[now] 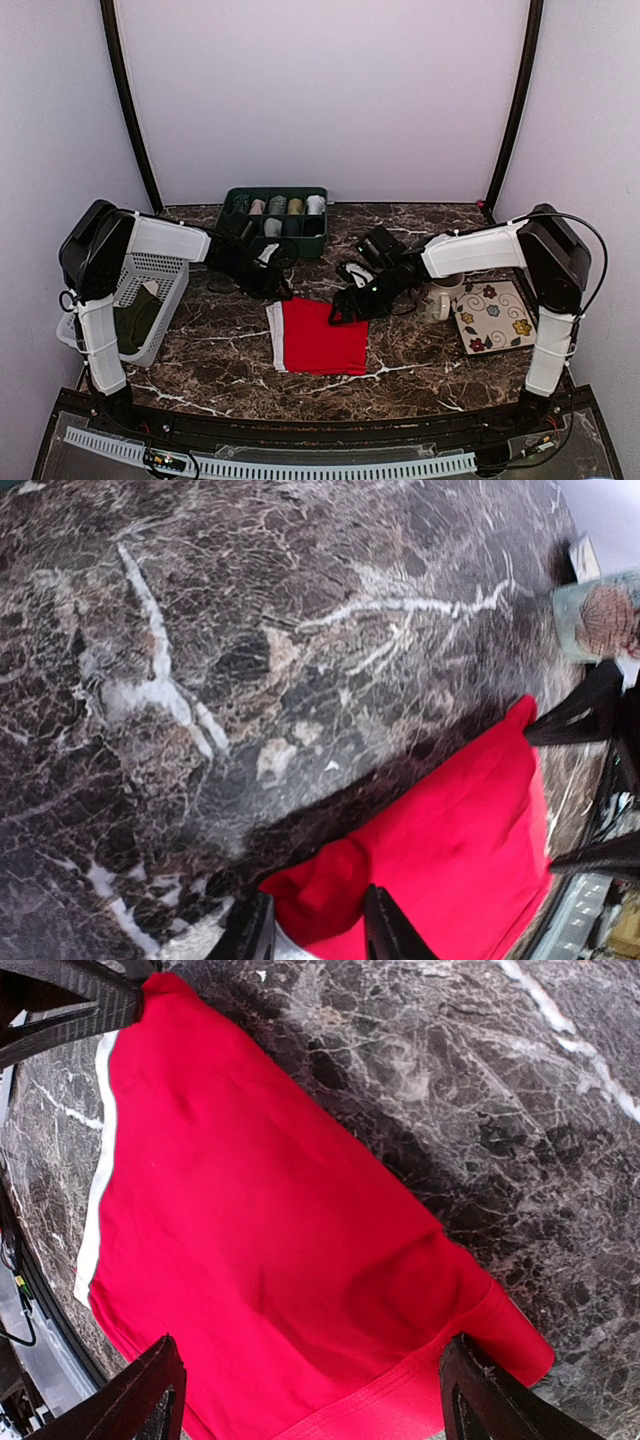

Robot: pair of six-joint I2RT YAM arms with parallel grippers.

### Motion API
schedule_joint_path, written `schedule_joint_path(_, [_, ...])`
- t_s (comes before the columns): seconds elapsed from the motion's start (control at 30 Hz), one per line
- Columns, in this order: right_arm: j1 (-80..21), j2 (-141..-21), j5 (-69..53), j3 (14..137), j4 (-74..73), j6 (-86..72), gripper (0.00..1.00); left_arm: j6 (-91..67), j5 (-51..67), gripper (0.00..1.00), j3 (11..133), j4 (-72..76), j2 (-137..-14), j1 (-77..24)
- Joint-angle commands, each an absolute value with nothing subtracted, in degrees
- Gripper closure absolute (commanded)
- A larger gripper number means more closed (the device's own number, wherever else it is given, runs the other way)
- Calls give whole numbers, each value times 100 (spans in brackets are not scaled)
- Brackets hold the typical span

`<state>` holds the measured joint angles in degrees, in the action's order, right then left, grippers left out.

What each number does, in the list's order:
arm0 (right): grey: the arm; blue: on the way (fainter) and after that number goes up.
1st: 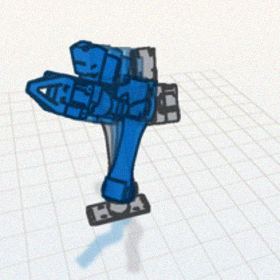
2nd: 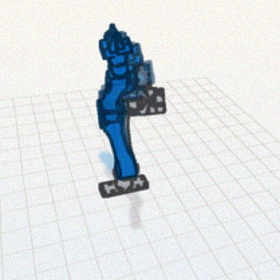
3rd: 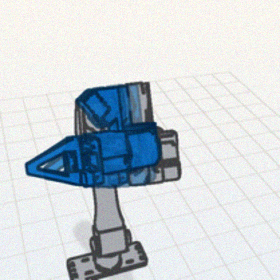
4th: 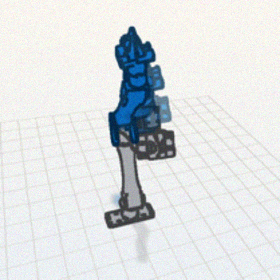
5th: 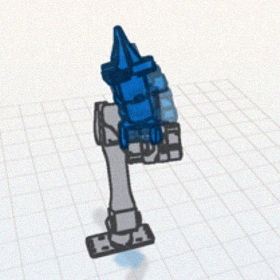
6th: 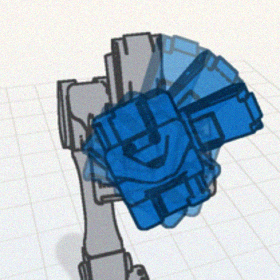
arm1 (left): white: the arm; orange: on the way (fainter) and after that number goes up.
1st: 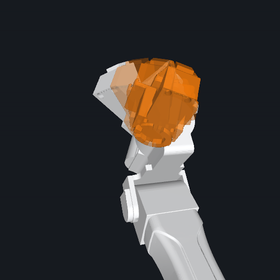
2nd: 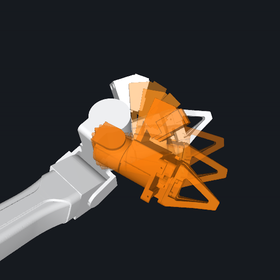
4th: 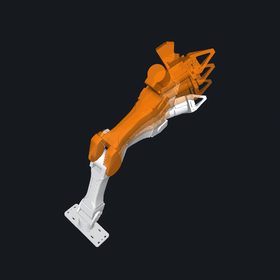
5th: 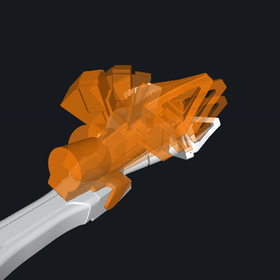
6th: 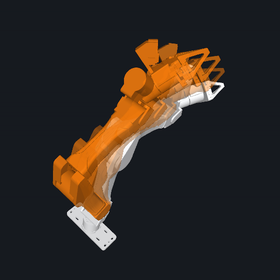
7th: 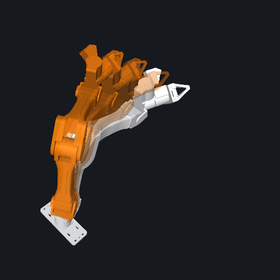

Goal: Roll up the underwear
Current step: Smooth out the underwear at the center of the board.

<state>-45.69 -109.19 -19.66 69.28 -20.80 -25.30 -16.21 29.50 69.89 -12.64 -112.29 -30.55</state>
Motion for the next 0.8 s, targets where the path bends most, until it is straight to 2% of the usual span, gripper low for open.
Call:
schedule_joint_path(0.0, [-4514,-11030,-1904,6765,-2083,-2435,15,-1272,2747,72,7069,-1767,-11110,-3063])
schedule_joint_path(0.1, [-4508,-11039,-1898,6698,-2091,-2435,15,-1265,2592,84,6813,-1768,-10868,-3050])
schedule_joint_path(0.33, [-4505,-11085,-1946,6644,-2083,-2425,15,-1231,2410,100,6336,-1571,-10209,-3039])
schedule_joint_path(0.77, [-4506,-11221,-1969,6644,-2151,-2469,15,-1115,1929,100,5983,-2083,-9860,-3025])
